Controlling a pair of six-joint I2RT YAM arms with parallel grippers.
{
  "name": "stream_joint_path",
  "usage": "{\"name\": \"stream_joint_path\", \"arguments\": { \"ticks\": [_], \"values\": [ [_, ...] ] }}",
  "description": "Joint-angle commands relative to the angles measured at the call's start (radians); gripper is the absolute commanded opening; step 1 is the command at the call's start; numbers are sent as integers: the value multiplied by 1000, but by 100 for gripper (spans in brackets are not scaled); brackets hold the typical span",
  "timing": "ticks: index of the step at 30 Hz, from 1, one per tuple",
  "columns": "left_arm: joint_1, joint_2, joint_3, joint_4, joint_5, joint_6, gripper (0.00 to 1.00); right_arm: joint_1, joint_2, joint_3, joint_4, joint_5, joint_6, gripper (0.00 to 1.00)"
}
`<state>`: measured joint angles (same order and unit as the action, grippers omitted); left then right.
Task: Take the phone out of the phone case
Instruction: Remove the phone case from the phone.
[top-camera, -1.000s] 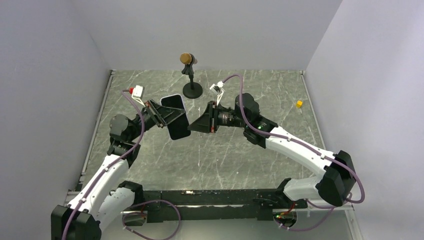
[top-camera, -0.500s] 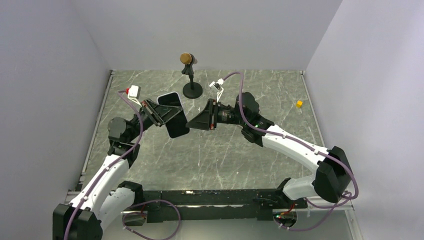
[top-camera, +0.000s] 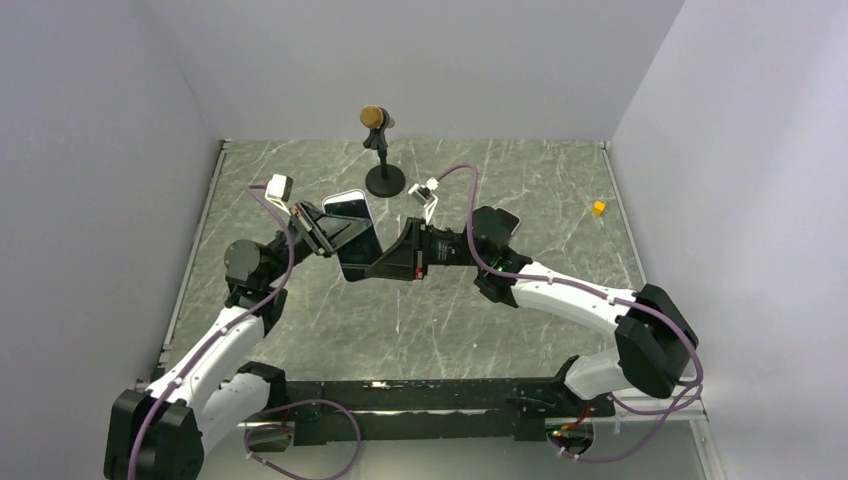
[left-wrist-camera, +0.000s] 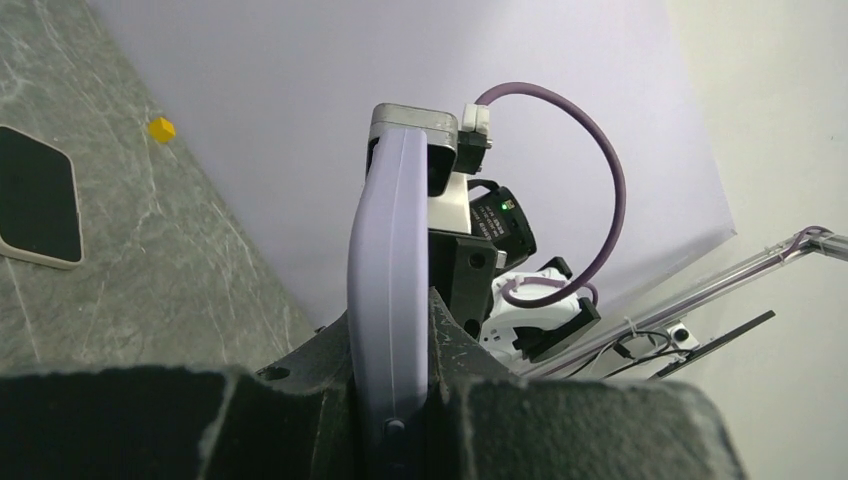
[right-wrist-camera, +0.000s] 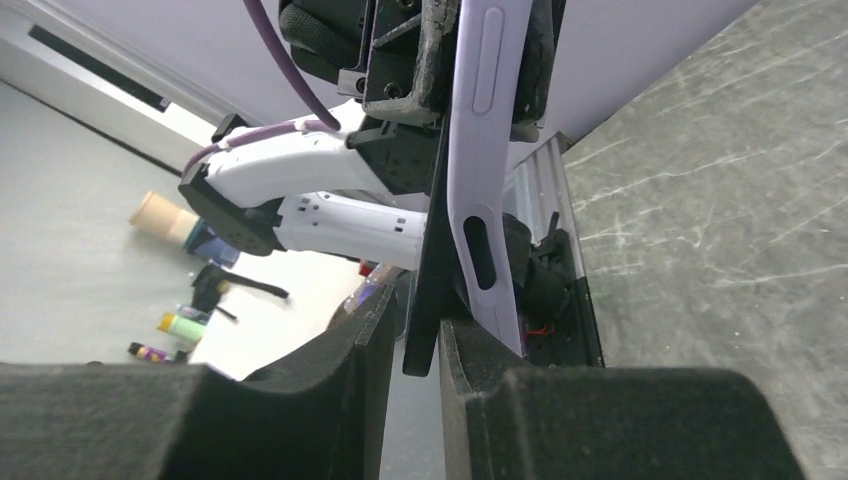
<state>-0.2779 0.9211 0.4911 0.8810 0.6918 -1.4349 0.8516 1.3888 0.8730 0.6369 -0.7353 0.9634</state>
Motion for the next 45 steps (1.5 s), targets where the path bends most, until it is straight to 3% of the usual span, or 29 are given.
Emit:
{"name": "stream_joint_path", "arguments": {
  "ticks": [1,6,13,15,17,18,20,24,25,28,32,36,39,42,45],
  "values": [
    [-38,-35,39,263,-51,-118,0,23,74,-78,89,-46,145,27],
    [-69,-54,54,170,4,-33,0,-20,89,-61,142,-28,203,35],
    [-109,-128,68,-102,51,162,0,-48,94,50,-17,25,106,32],
    [-111,-140,75,-147,59,203,0,-47,103,66,-17,27,97,24],
    [-113,-147,84,-185,66,253,0,-47,114,63,18,15,116,2],
    [-112,-151,91,-222,65,280,0,-47,117,57,51,3,135,0],
    [-113,-170,109,-340,47,368,16,-52,113,31,103,-5,172,0],
    [-113,-260,145,-672,-125,578,68,-80,77,-34,173,-23,252,0],
    [-112,-304,148,-739,-182,620,86,-90,65,-54,200,-27,276,0],
    [-111,-405,134,-857,-332,710,99,-132,26,-110,259,-31,341,0],
    [-112,-494,74,-851,-389,708,99,-183,-10,-140,254,-31,368,0],
    [-114,-490,-23,-667,-292,626,84,-231,-26,-158,294,-21,427,0],
    [-173,-424,1,-670,-240,701,91,-254,-8,-164,382,-17,498,0],
    [-286,-384,61,-754,-345,805,95,-255,32,-164,493,-18,568,0],
    [-346,-360,52,-719,-385,816,93,-253,80,-171,631,-12,664,0]
  ]
}}
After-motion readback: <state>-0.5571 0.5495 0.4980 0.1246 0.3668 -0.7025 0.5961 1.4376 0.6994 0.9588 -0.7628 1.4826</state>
